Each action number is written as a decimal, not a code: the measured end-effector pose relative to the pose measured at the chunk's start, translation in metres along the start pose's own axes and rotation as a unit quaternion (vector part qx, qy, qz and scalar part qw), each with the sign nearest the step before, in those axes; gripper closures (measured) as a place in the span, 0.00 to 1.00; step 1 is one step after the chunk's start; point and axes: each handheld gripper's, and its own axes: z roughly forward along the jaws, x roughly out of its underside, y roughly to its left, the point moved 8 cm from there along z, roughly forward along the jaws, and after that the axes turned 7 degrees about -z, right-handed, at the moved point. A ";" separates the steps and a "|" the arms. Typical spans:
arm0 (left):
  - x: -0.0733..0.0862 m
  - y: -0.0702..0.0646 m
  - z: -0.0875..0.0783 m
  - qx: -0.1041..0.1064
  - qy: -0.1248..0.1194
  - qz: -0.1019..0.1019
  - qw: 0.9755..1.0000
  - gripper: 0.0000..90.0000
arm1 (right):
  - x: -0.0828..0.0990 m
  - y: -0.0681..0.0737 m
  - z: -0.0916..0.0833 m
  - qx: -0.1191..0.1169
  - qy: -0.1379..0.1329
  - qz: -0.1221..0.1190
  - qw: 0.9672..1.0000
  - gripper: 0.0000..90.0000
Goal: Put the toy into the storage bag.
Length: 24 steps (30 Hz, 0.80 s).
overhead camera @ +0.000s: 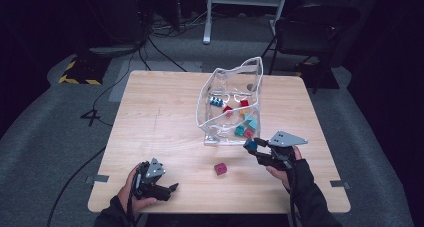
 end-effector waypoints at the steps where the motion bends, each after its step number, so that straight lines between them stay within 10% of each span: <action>1: 0.000 0.000 0.000 0.000 0.000 0.000 1.000 0.11 | -0.003 -0.001 -0.003 0.002 -0.003 0.000 1.000 0.63; 24: 0.000 0.000 0.000 0.000 0.000 0.000 1.000 0.11 | -0.077 -0.037 -0.038 0.037 -0.038 -0.020 0.998 0.64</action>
